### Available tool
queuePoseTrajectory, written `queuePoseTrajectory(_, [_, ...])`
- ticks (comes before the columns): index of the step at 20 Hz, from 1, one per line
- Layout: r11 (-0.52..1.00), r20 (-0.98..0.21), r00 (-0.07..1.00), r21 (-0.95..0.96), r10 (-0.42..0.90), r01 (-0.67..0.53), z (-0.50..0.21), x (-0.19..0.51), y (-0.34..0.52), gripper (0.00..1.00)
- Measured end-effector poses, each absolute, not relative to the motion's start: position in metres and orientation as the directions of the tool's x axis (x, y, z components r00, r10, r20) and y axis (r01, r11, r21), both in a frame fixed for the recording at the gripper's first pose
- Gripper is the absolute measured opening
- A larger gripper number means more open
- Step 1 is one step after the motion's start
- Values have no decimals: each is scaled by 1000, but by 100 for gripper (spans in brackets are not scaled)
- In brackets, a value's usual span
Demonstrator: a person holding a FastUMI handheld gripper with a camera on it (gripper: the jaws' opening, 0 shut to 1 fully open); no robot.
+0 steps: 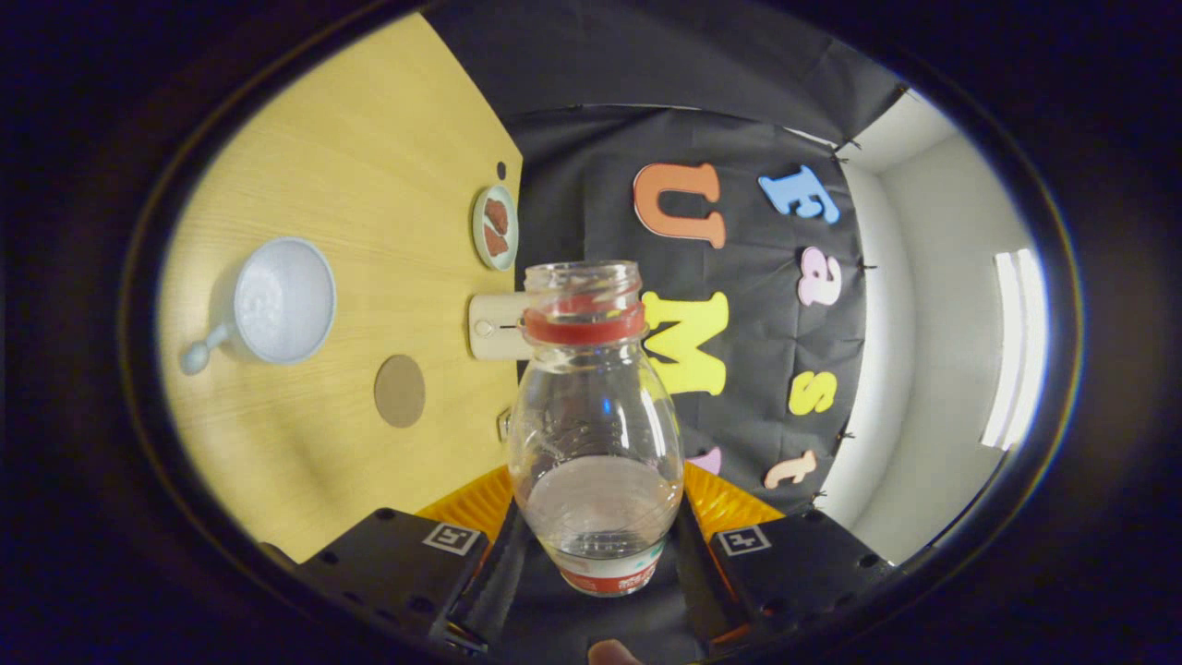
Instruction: Take the bottle from table, then pour the juice into the cup, finally place the bottle on the coaster
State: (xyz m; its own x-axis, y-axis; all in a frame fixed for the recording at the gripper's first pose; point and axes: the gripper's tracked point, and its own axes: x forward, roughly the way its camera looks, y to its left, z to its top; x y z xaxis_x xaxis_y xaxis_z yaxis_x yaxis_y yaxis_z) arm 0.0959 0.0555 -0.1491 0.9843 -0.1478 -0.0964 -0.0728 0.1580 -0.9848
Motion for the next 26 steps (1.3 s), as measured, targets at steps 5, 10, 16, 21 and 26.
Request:
queuePoseTrajectory(5, [418,-177,978,-901,-112,-116,-149,85,38,78])
queuePoseTrajectory(10, [674,-240,970,-721,-27,-159,-144,70,18,79])
queuePoseTrajectory(16, [901,-233,968,-395,94,-182,-115,51,-3,79])
queuePoseTrajectory(21, [960,-172,976,-223,132,-169,-89,66,-20,78])
queuePoseTrajectory(26, [973,-184,965,-104,186,-207,-87,81,-13,78])
